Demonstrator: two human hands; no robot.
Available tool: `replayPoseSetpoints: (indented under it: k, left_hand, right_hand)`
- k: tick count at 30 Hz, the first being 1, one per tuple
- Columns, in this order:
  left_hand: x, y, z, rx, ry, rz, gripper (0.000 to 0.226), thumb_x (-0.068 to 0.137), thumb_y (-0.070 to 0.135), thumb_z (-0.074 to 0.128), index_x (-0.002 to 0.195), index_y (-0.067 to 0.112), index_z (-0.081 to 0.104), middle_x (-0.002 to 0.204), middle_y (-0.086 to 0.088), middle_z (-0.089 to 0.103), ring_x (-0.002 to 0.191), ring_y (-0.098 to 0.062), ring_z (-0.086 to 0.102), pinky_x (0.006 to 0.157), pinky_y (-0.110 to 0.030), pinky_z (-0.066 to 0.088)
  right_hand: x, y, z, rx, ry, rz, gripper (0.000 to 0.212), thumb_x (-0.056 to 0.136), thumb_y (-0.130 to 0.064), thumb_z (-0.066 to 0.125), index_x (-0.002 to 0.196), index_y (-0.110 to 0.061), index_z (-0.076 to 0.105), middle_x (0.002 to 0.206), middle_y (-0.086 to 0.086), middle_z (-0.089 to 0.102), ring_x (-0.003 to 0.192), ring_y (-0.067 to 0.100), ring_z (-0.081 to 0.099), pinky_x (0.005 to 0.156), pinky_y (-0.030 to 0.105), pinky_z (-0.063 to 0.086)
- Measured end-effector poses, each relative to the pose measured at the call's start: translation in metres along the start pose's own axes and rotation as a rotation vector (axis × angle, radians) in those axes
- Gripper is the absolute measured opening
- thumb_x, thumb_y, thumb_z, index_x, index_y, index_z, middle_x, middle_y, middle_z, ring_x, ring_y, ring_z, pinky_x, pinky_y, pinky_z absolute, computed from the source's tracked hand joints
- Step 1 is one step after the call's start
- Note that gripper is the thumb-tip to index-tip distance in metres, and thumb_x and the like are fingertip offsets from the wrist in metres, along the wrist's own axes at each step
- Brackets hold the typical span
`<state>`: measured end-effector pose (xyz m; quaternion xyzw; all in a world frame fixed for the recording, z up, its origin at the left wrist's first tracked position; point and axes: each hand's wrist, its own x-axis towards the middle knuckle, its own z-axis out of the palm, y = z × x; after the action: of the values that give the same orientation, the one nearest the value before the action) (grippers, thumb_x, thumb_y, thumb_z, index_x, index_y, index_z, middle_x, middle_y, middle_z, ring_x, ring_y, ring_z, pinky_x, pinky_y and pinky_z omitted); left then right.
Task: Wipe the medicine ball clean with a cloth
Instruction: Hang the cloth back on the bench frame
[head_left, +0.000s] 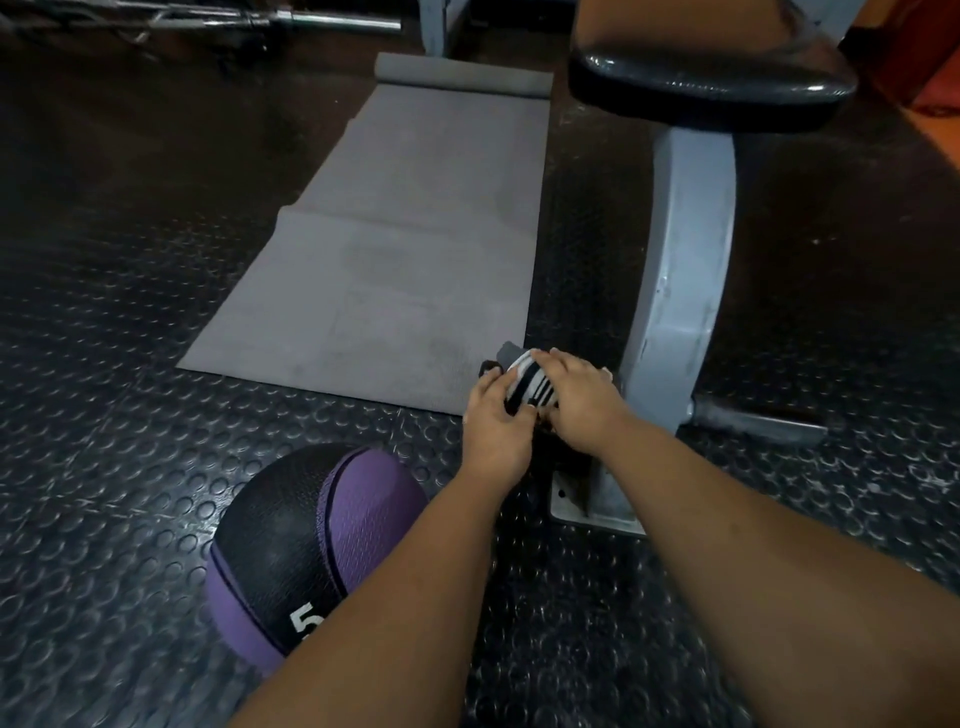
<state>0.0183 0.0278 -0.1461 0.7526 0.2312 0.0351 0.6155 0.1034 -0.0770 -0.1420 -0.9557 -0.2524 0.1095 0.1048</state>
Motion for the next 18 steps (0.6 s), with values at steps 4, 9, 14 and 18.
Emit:
replayPoseSetpoints:
  k: [4,9,14,18]
  left_hand:
    - [-0.004,-0.014,-0.007,0.054,0.123,-0.083,0.037,0.095,0.014,0.06,0.128,0.03,0.058,0.13,0.009,0.033,0.118,-0.025,0.052,0.1,-0.043,0.051]
    - [-0.008,-0.016,-0.018,0.103,0.156,-0.117,0.038,0.096,0.016,0.058,0.132,0.026,0.056,0.125,0.004,0.036,0.112,-0.03,0.056,0.093,-0.048,0.054]
    - [-0.014,-0.008,-0.023,0.096,0.146,-0.099,0.038,0.096,0.015,0.058,0.133,0.025,0.056,0.129,-0.001,0.041,0.108,-0.028,0.057,0.093,-0.048,0.053]
    - [-0.018,-0.008,-0.024,0.105,0.137,-0.081,0.038,0.097,0.016,0.058,0.134,0.024,0.055,0.128,-0.002,0.042,0.107,-0.027,0.058,0.093,-0.047,0.053]
  right_hand:
    - [0.005,0.002,0.007,-0.166,-0.001,-0.004,0.072,0.09,-0.021,0.054,0.15,-0.026,0.014,0.153,0.009,0.024,0.138,0.029,0.026,0.116,0.044,0.018]
    - [-0.004,-0.004,0.015,-0.213,0.046,0.024,0.082,0.092,-0.006,0.047,0.152,-0.026,-0.004,0.16,0.009,0.002,0.146,0.032,0.007,0.119,0.048,0.007]
    - [-0.019,-0.005,0.026,-0.256,0.103,0.005,0.089,0.09,-0.004,0.048,0.151,-0.024,-0.013,0.159,0.011,-0.013,0.146,0.033,-0.006,0.118,0.051,0.0]
    - [-0.019,-0.002,0.02,-0.238,0.1,-0.007,0.093,0.089,-0.016,0.057,0.15,-0.029,-0.012,0.16,0.009,-0.009,0.147,0.029,-0.003,0.119,0.051,0.003]
